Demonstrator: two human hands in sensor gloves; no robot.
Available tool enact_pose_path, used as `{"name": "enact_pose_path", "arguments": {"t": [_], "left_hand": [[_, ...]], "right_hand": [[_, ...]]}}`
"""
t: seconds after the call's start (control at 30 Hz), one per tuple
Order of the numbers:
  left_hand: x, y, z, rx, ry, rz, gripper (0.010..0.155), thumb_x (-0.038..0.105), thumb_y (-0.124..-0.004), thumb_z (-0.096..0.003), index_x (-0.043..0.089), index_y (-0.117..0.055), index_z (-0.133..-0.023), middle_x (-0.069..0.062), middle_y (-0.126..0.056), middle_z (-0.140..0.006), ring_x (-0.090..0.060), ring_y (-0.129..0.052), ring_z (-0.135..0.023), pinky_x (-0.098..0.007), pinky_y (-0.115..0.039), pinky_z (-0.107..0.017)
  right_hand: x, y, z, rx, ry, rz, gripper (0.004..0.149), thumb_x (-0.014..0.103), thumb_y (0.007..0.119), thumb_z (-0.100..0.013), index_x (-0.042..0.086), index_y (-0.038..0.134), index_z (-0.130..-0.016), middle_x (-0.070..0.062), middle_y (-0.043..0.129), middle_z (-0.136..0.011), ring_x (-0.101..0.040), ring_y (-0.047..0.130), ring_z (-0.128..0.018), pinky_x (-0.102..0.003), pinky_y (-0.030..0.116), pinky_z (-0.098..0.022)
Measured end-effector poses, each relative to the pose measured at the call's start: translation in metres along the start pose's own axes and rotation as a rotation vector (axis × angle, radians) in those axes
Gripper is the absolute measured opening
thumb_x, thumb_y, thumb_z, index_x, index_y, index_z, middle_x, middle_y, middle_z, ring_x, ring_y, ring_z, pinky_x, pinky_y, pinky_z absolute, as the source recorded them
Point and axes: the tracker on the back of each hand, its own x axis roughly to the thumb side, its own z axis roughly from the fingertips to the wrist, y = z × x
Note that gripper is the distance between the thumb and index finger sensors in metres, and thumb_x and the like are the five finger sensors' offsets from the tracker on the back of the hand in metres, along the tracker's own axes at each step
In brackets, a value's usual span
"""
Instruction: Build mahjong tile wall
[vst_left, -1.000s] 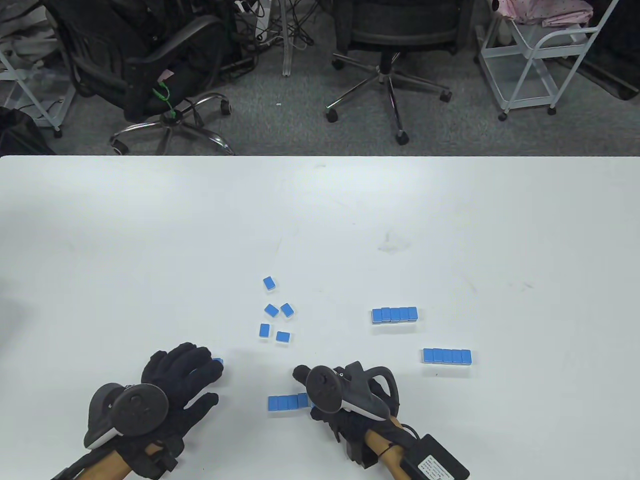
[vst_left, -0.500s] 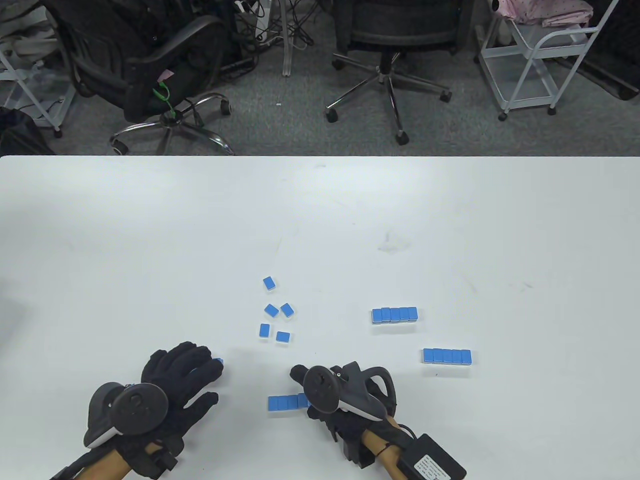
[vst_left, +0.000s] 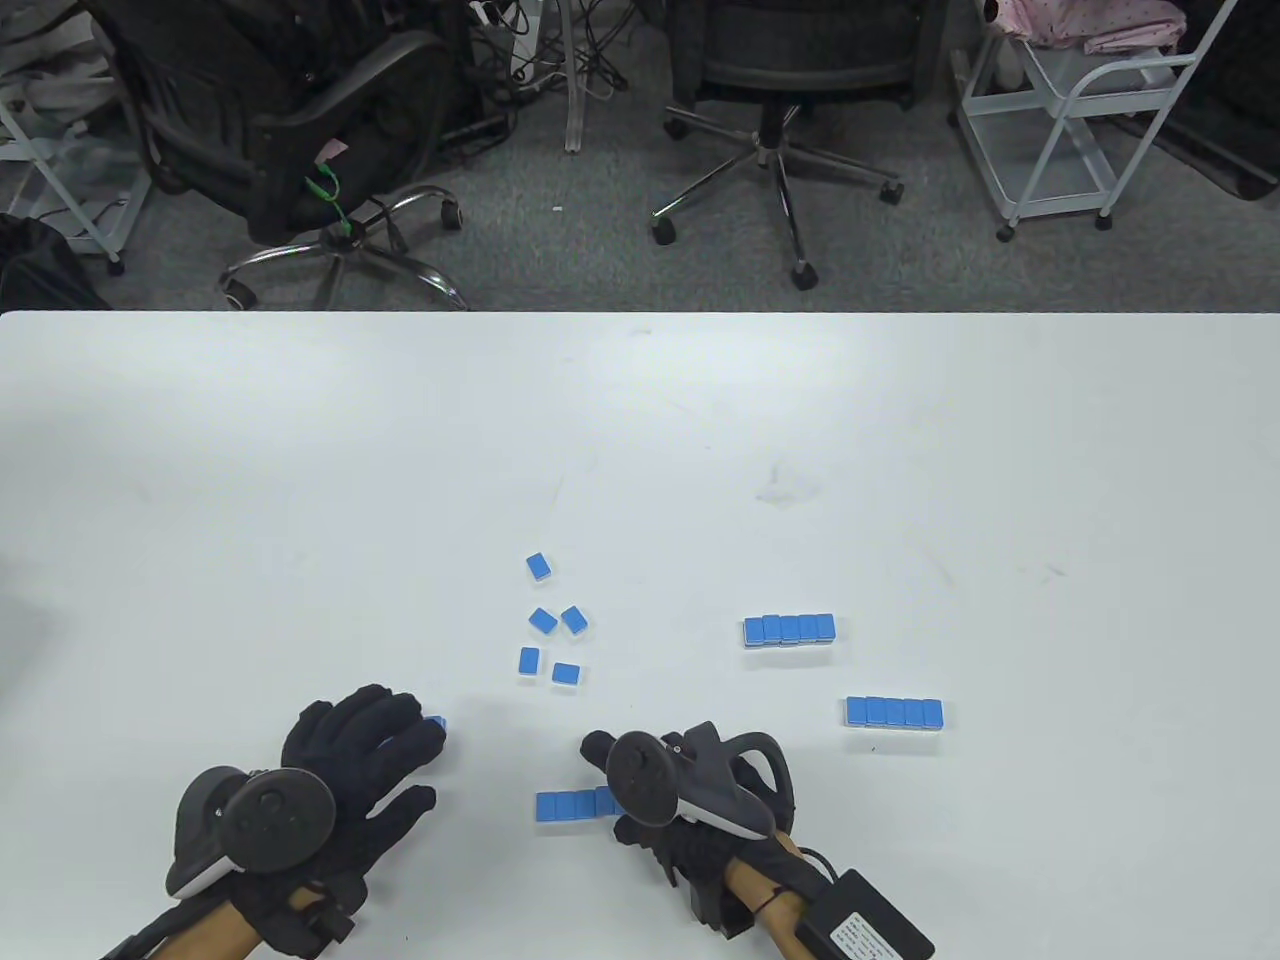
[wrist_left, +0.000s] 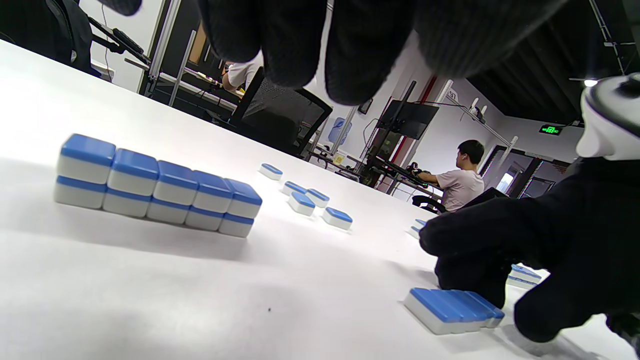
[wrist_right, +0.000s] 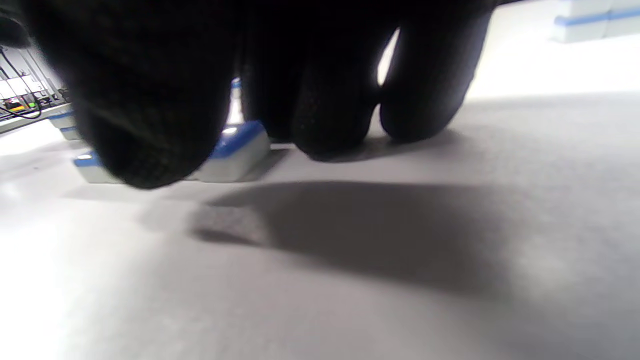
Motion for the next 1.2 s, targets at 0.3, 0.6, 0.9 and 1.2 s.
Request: {"name": "enact_pose_path", "arguments": {"t": [0.3,0.6,0.9,1.2], "left_hand": [[0.001,0.000,0.001,0.007,-0.003,0.000,0.061,0.057,-0.067,-0.0481,0.034,-0.067,-0.104,0.000,-0.055,-0.116,-0.033,-0.045,-0.112,-0.070,-0.034,-0.078],[-0.002,-0.001,-0.001,0.007,0.003,0.007,0.061,0.057,-0.067,-0.0481,0.033,-0.068,-0.104,0.000,-0.055,-0.116,-0.033,-0.046,-0.112,-0.070,-0.034,-0.078],[-0.001,-0.001,-0.004,0.004,-0.011,0.003,0.060,0.057,-0.067,-0.0481,0.033,-0.068,-0.104,0.000,-0.056,-0.116,-0.033,-0.047,-0.112,-0.070,-0.035,-0.078],[0.000,-0.002,-0.003,0.004,-0.015,0.001,0.060,0.056,-0.067,-0.0482,0.033,-0.068,-0.104,0.000,-0.056,-0.116,-0.033,-0.047,-0.111,-0.070,-0.035,-0.078]], "right_hand": [[-0.029,-0.015,-0.010,-0.001,0.161,-0.168,0.058,0.032,0.079,-0.039,0.033,0.060,-0.094,-0.005,0.076,-0.098,-0.026,0.088,-0.078,-0.048,0.083,-0.059],[0.018,-0.026,-0.077,0.097,0.224,0.242,0.068,0.033,0.080,-0.041,0.049,0.042,-0.095,-0.004,0.060,-0.108,-0.026,0.083,-0.085,-0.048,0.087,-0.059],[0.049,-0.019,-0.104,0.025,0.220,0.426,0.060,0.032,0.088,-0.038,0.046,0.061,-0.090,0.004,0.073,-0.099,-0.019,0.092,-0.076,-0.045,0.091,-0.055],[0.047,-0.015,-0.100,-0.012,0.200,0.424,0.055,0.042,0.091,-0.032,0.027,0.077,-0.083,0.001,0.089,-0.082,-0.019,0.100,-0.064,-0.047,0.091,-0.054]]}}
